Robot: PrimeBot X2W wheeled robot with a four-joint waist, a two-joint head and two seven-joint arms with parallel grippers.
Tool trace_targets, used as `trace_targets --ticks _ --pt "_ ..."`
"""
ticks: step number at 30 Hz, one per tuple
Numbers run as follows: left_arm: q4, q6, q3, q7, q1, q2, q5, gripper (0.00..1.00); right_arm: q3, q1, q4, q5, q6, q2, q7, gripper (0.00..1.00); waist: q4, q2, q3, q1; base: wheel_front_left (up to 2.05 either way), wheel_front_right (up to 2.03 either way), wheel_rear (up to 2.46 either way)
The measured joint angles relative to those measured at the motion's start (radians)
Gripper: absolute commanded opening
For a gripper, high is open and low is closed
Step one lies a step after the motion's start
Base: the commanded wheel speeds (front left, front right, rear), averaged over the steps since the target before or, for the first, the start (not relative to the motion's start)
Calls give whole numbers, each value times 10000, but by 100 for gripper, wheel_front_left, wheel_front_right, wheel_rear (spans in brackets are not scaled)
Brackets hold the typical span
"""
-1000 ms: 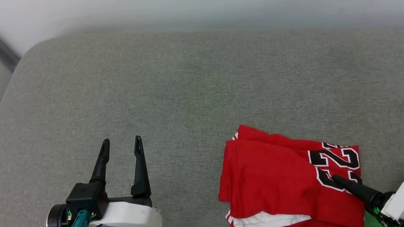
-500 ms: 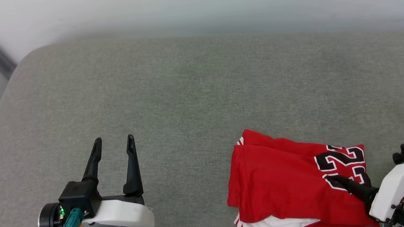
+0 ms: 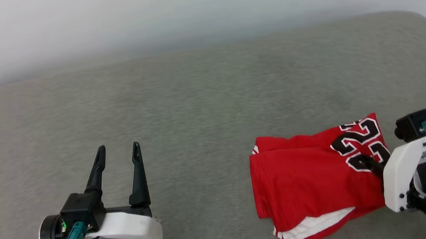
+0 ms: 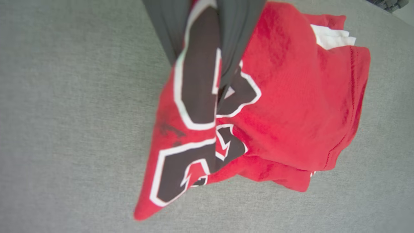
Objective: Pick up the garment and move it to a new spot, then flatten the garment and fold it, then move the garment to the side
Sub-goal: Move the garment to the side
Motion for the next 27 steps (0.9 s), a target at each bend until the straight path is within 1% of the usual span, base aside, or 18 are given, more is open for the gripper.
trace_targets --ticks 7,12,19,22,27 --pt "-372 -40 -113 -12 -524 -36 339 100 144 -1002 395 -270 2 -50 -372 0 -1545 0 475 0 0 0 0" --pt "-663 -293 -401 460 -1597 171 750 100 -151 -2243 1243 -159 0 -445 -1248 0 -2304 0 1452 0 0 0 0" --pt "-1191 -535 -706 1172 -2999 483 1350 100 -702 -3744 2539 -27 2 -940 -2853 0 -2875 0 3204 1 0 0 0" --pt "-1425 -625 -780 1448 -3500 621 1561 100 -1003 -4365 3103 -71 2 -1185 -3465 0 -3000 0 3948 1 0 0 0" --pt "-1831 -742 -966 1795 -4150 765 1906 100 -1210 -5079 3942 -107 2 -1269 -4458 0 -3056 0 5062 2 0 0 0"
